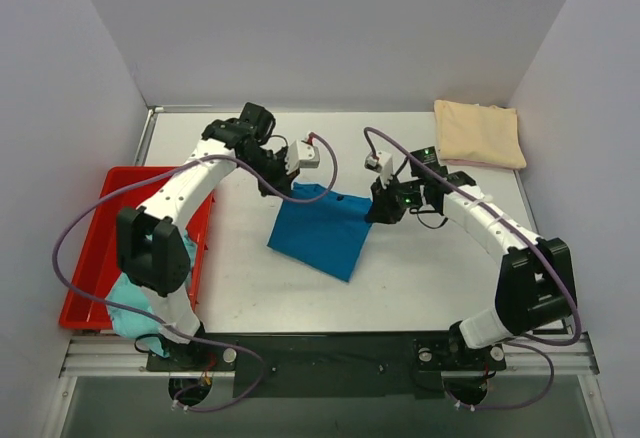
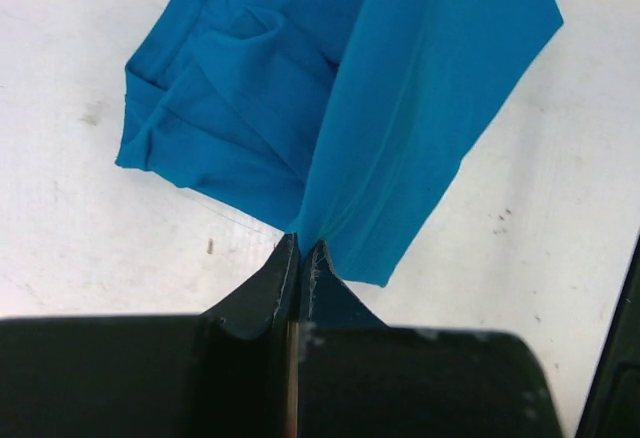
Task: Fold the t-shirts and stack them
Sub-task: Fold the long partially folded tshirt into a neat square
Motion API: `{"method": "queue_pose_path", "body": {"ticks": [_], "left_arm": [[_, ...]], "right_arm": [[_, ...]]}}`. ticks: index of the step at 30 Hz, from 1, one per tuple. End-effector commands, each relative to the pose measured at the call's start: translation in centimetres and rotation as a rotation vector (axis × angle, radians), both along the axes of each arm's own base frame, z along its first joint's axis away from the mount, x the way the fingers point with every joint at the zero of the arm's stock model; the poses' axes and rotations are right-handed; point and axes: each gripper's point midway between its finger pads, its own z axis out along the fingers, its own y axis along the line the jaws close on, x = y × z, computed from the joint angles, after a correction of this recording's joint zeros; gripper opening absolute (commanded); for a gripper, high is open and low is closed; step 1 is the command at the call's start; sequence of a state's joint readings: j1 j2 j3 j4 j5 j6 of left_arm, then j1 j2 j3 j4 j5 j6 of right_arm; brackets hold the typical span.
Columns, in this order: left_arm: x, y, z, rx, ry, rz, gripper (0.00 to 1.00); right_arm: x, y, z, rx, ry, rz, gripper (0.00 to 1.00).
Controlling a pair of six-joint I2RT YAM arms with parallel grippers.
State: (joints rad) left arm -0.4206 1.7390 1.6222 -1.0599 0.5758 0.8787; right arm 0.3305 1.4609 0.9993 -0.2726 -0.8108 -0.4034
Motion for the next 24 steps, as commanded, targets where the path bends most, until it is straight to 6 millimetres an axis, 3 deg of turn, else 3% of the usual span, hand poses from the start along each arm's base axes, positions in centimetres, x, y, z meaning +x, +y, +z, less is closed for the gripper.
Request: {"method": "queue_pose_path", "body": {"ticks": [1,8,13,16,17,18,19,20,21,22,23,24], "left_arm": [[2.8,-0.7,1.6,-0.018,-0.006,0.059,0.0],[8.5,-2.1,1.7,-0.038,-0.118,0.152,0.0],[12.7,-3.3,-1.4,-0.027,-0.161,0.215,0.0],[14.5,-4.0,-3.3,-0.01,-0.172,0.251,0.03],[15.6,-4.5,-4.2,-0.022,-0.188,0.262,0.05],[16.4,-4.6,-4.6,-0.031,-0.194,0.304,0.11],[17.5,-5.0,-5.1,-0.053,-0.222,0.32,0.13],[18.1,-5.1,-5.9,-0.055,-0.221,0.346,0.16],[19.2,-5.4,-5.7,-0.069,-0.26,0.367,0.18],[19.6,-5.6,-6.8,-0.064,-0.246,0.382,0.23],[20.4,-5.9,-6.4,-0.068,-0.258,0.393,0.26],[20.5,-6.0,-7.9,-0.052,-0.226,0.408,0.32]], "right_arm": [[2.3,-0.2,1.4,0.049,0.023,-0.052,0.0],[6.0,-1.6,0.5,0.052,0.074,-0.173,0.0],[9.5,-2.8,-1.4,0.012,0.11,-0.275,0.0],[11.4,-4.0,-3.9,-0.044,0.161,-0.358,0.0],[12.1,-4.1,-4.0,-0.05,0.147,-0.367,0.0],[12.4,-4.5,-5.4,-0.086,0.184,-0.41,0.0],[13.8,-4.6,-4.5,-0.089,0.164,-0.422,0.0],[13.9,-5.1,-5.9,-0.122,0.212,-0.448,0.0],[15.1,-5.1,-5.3,-0.123,0.196,-0.464,0.01],[16.2,-5.4,-5.5,-0.135,0.207,-0.5,0.06],[16.4,-5.4,-6.4,-0.14,0.241,-0.53,0.11],[17.6,-5.7,-5.7,-0.149,0.222,-0.554,0.18]]}}
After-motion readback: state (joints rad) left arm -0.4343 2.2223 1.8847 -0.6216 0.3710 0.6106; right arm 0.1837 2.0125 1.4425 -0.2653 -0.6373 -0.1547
